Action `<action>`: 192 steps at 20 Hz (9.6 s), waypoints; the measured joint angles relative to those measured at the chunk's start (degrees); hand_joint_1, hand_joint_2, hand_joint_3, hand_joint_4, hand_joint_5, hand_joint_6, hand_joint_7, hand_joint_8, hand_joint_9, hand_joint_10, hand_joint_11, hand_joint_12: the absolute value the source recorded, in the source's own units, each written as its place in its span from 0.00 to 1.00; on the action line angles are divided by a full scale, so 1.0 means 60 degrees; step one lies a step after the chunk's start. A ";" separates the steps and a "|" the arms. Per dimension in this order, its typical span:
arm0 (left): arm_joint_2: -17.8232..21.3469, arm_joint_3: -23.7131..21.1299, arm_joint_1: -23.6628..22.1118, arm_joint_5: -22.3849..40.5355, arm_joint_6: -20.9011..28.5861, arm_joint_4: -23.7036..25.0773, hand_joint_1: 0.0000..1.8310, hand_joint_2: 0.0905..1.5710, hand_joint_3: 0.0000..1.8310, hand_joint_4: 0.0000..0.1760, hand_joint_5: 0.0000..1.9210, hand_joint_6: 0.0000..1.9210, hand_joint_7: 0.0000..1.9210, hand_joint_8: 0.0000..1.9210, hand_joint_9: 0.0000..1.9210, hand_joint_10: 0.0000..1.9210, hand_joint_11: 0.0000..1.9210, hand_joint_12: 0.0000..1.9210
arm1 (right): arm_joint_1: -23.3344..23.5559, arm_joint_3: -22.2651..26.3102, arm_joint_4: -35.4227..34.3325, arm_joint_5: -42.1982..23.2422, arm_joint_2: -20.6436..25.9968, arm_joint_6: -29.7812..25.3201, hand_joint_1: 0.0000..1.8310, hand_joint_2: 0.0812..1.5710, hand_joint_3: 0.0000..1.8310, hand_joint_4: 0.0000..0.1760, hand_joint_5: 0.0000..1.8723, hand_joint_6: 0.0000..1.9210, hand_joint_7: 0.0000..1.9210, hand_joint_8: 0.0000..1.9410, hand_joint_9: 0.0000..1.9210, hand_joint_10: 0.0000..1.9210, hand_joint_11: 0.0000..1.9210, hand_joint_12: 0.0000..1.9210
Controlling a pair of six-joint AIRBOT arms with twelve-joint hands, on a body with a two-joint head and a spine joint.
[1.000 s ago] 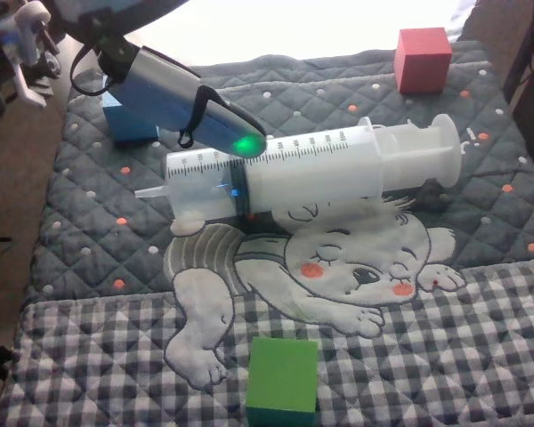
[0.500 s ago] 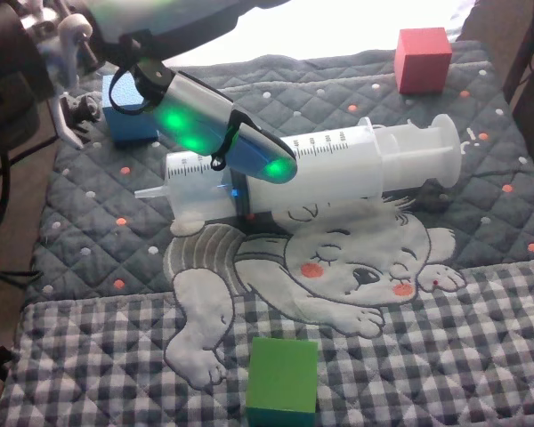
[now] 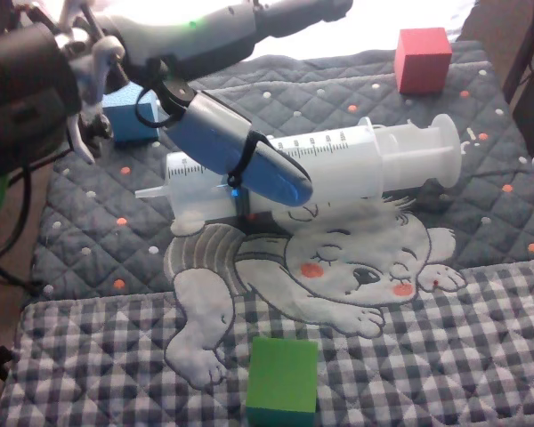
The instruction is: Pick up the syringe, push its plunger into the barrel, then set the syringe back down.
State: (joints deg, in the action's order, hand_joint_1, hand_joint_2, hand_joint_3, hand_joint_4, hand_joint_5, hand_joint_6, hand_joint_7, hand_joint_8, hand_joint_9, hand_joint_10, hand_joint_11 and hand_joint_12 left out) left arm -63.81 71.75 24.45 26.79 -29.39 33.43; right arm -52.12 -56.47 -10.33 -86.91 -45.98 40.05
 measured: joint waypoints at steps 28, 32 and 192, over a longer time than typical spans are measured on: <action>-0.1825 0.1424 0.0382 -0.2014 0.0004 0.0299 0.28 0.39 0.00 0.00 0.00 0.00 0.00 0.00 0.00 0.00 0.00 0.00 | 0.0000 -0.0018 0.0069 -0.0004 -0.0117 0.0000 0.35 0.41 0.01 0.40 0.01 0.00 0.04 0.00 0.04 0.00 0.03 0.07; -0.1967 0.1570 0.0521 -0.2361 0.0007 0.0368 0.27 0.39 0.00 0.00 0.00 0.00 0.00 0.00 0.00 0.00 0.00 0.00 | 0.0000 -0.0018 0.0080 -0.0004 -0.0120 -0.0004 0.35 0.38 0.00 0.46 0.01 0.00 0.06 0.00 0.06 0.00 0.04 0.08; -0.1013 0.1392 -0.0168 -0.0291 0.0361 -0.0605 0.83 0.63 0.14 0.00 0.72 1.00 0.82 1.00 0.85 1.00 0.84 1.00 | 0.0579 -0.0823 0.1337 0.1643 -0.2018 -0.1461 0.00 0.59 0.00 0.00 0.06 0.00 0.01 0.00 0.00 0.00 0.00 0.00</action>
State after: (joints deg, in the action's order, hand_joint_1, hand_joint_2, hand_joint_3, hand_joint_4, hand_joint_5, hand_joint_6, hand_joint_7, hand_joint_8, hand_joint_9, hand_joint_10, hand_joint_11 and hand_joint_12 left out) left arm -69.89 80.09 23.44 25.04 -27.22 29.80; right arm -48.64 -61.41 -2.31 -77.06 -58.08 31.29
